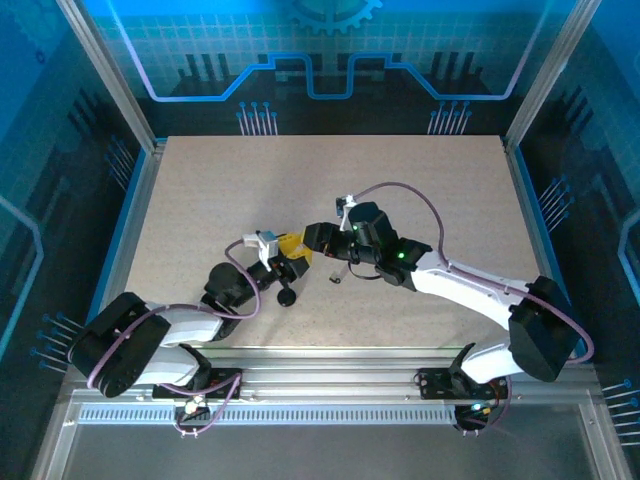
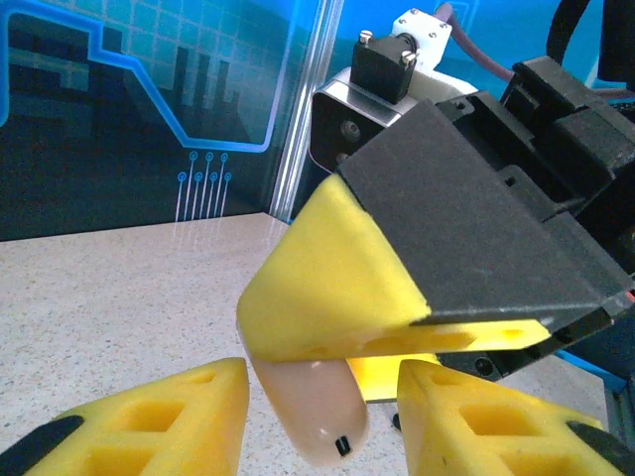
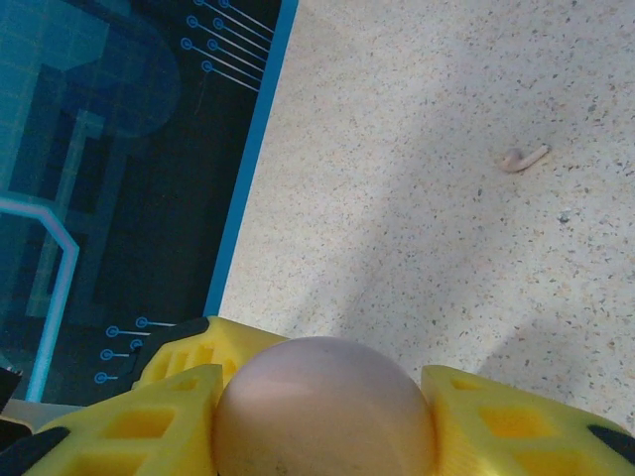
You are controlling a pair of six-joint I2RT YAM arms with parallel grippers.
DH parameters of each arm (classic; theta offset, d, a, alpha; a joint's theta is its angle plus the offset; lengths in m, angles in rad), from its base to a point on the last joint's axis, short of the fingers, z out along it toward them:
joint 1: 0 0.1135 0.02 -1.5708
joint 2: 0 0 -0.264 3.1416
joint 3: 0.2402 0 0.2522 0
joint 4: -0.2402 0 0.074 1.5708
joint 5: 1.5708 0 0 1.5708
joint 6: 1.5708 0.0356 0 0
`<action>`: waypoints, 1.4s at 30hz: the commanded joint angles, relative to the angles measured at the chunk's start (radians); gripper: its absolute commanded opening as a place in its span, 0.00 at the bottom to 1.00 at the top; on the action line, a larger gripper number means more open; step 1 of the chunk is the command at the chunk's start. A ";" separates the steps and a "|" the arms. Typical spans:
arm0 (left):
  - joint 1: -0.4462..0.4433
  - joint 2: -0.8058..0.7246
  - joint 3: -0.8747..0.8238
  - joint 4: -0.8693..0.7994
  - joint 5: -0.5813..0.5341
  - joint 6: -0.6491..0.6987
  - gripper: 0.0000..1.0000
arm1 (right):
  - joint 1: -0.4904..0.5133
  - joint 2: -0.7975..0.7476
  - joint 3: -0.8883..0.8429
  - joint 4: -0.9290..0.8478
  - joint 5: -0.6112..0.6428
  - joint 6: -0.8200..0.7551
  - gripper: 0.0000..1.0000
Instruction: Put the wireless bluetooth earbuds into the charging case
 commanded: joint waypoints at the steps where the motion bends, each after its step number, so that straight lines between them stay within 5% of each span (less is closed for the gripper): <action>1: -0.006 -0.015 0.010 0.033 0.042 0.000 0.46 | 0.023 -0.031 -0.007 0.033 0.021 0.006 0.48; 5: -0.007 -0.006 0.014 0.031 0.046 -0.011 0.46 | 0.024 -0.041 -0.006 0.035 0.026 0.005 0.49; 15: -0.007 -0.050 0.034 -0.028 0.058 0.012 0.25 | 0.037 -0.052 -0.020 0.055 0.006 -0.014 0.49; 22: -0.006 -0.171 0.040 -0.172 0.109 0.052 0.17 | 0.038 -0.103 -0.047 0.065 0.022 -0.138 0.68; 30: -0.006 -0.329 0.062 -0.401 0.202 0.137 0.12 | -0.016 -0.236 -0.112 0.064 -0.051 -0.510 0.73; 42: -0.005 -0.409 0.075 -0.480 0.336 0.186 0.12 | -0.198 -0.385 -0.118 -0.234 -0.536 -1.333 0.67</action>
